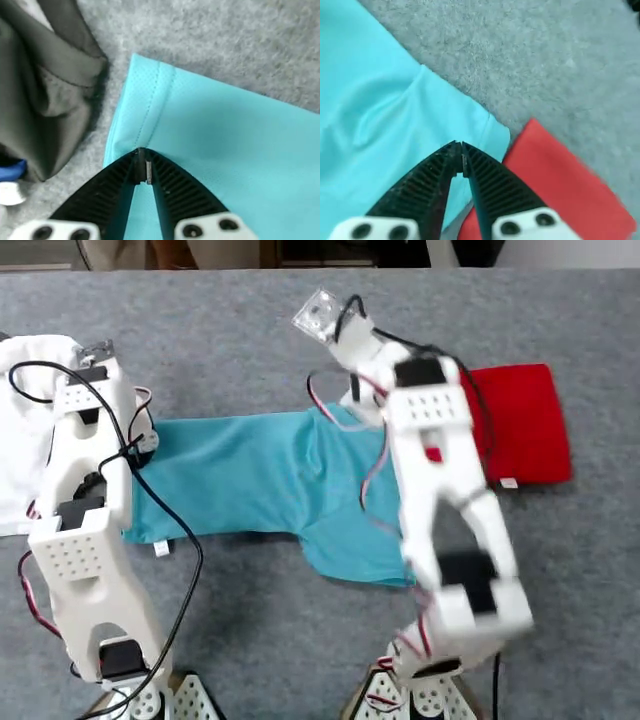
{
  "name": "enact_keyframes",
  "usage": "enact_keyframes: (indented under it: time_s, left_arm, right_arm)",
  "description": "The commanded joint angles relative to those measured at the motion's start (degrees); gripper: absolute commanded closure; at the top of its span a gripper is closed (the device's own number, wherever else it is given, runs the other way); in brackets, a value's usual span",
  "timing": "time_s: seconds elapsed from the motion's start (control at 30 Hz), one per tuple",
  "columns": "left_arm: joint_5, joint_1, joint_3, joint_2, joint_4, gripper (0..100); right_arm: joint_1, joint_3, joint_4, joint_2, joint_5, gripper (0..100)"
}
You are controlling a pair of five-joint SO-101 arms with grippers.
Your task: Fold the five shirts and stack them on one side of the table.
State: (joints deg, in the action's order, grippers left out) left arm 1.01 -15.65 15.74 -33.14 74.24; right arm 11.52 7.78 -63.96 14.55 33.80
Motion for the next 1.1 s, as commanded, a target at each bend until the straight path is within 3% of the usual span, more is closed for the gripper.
enact_keyframes:
  time_s: [0.0, 0.3, 0.5, 0.63, 1.07]
  left_arm:
    - [0.70, -0.62, 4.40, 4.44, 0.97, 98]
    - [2.29, 0.62, 12.66, 3.47, -0.35, 98]
    - [2.02, -0.88, 11.87, -7.60, -10.20, 98]
    - [1.85, -2.02, 16.88, -12.53, -8.53, 98]
    - [2.29, -11.96, 25.76, -16.92, -2.55, 98]
  right_arm:
    - [-1.98, 17.45, -3.96, 14.11, 0.18, 99.6]
    - [-5.41, 54.02, -18.37, 42.51, -2.73, 99.6]
    - [-6.46, 75.47, -26.55, 55.96, -2.99, 99.6]
    - [-6.55, 87.69, -31.91, 62.46, -2.55, 99.6]
    - [-8.84, 87.69, -33.05, 62.64, -2.46, 99.6]
